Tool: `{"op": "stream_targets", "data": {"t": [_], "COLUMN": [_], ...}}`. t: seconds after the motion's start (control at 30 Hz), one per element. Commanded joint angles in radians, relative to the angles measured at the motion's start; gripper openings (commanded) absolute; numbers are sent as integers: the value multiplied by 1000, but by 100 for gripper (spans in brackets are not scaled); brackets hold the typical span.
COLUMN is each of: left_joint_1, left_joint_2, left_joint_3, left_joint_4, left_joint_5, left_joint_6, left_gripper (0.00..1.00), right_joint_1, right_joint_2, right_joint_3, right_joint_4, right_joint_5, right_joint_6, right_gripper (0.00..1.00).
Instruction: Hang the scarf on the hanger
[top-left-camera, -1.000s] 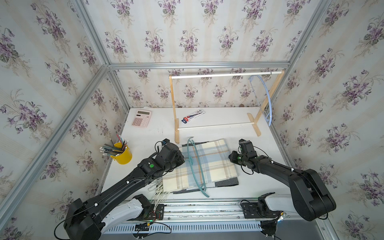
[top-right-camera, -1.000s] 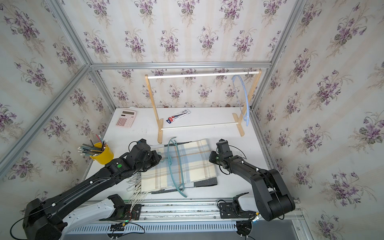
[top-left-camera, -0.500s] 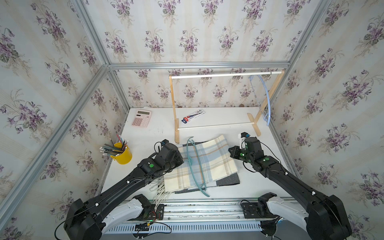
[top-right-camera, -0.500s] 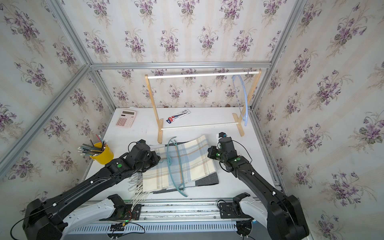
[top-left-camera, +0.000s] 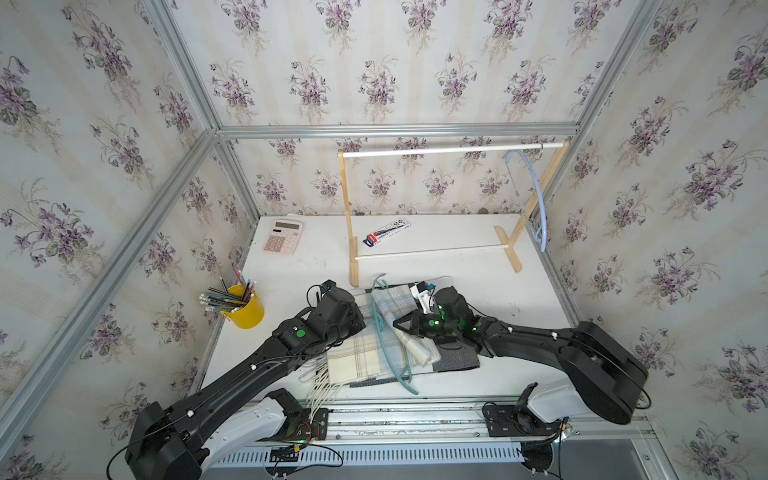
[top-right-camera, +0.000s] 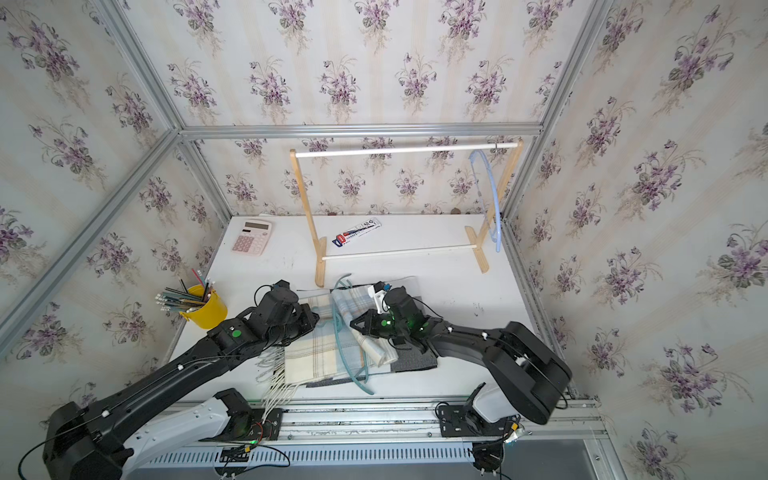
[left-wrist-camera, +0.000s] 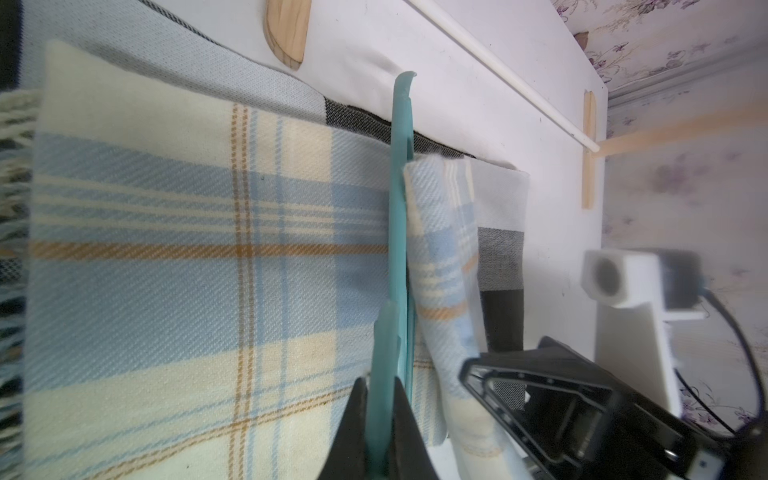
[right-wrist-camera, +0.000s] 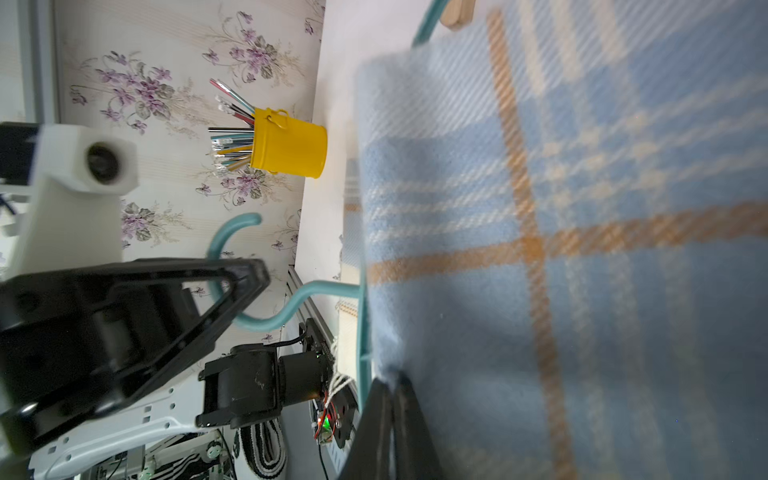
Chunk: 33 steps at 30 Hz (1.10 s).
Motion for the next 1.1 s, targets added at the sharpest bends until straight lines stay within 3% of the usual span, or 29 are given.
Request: {"op": "stream_targets", "data": {"t": [0.0, 0.5, 0.63, 0.67, 0.73, 0.8, 0.93, 1.07], "left_joint_1": [0, 0, 2, 2, 2, 3, 13, 20], "left_joint_2": [-24, -147, -164, -170, -179, -190, -197, -192], "left_joint_3": [-8, -31, -37, -35, -34, -36, -49, -62], "left_joint_4": [9, 92, 86, 77, 57, 34, 12, 21], "left_joint_5": [19, 141, 145, 135, 111, 86, 59, 63], "left_joint_6": [35, 31, 29, 31, 38, 41, 45, 40], "left_gripper": [0, 0, 0, 0, 0, 0, 0, 0], "right_joint_1": [3, 95, 110, 110, 108, 100, 76, 60], "right_joint_2": [93, 257, 308, 308, 277, 220, 120, 63], "right_joint_3": [17, 161, 198, 195, 170, 149, 111, 96], "right_joint_4": [171, 217, 229, 233, 221, 164, 74, 42], "right_joint_5": [55, 212, 180, 173, 182, 207, 229, 215], "right_joint_6": [120, 245, 279, 284, 280, 250, 205, 177], "right_gripper": [0, 0, 0, 10, 40, 56, 70, 72]}}
